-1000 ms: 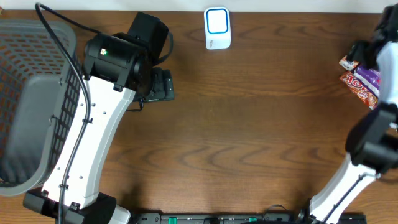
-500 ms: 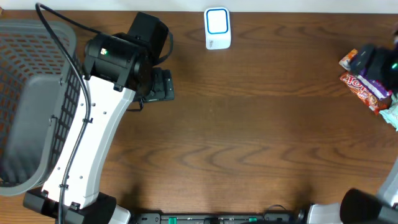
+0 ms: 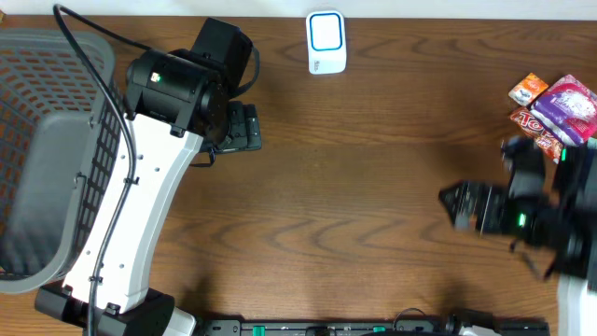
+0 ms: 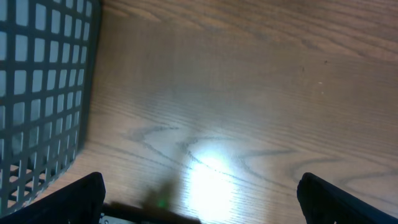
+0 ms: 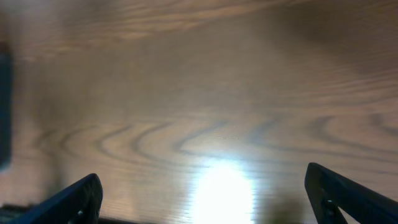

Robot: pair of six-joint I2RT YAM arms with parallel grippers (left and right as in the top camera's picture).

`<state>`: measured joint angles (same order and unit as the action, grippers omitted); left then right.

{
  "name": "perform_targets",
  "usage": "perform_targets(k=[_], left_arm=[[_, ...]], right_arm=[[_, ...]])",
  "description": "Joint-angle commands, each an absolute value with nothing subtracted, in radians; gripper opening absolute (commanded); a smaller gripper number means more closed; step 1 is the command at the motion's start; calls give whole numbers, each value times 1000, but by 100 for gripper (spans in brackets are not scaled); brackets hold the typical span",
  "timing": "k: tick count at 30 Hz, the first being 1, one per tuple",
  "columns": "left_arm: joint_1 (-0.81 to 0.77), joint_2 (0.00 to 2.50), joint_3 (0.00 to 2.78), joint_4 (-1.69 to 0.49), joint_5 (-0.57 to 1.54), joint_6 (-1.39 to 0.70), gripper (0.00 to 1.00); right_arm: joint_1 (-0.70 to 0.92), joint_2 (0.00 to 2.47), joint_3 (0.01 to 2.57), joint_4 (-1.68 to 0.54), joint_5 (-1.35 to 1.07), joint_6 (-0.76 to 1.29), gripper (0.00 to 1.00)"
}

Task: Scan the item barcode

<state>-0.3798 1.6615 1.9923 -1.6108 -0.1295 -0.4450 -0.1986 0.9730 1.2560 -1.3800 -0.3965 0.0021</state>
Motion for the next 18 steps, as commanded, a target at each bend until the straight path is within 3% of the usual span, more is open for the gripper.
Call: perform_targets(k=[1,10,18], left_arm=[[-377,1662,2000,-1660,-131,-449,98],[-377,1662,2000,-1660,-131,-449,98],[-377,1662,2000,-1660,-131,-449,98]], right_arm=[[-191,856,1164,-1382,-463,-7,99],[-191,665,1026,-1413,-462,200,99],[-191,663,1024,-1440,-462,205,99]])
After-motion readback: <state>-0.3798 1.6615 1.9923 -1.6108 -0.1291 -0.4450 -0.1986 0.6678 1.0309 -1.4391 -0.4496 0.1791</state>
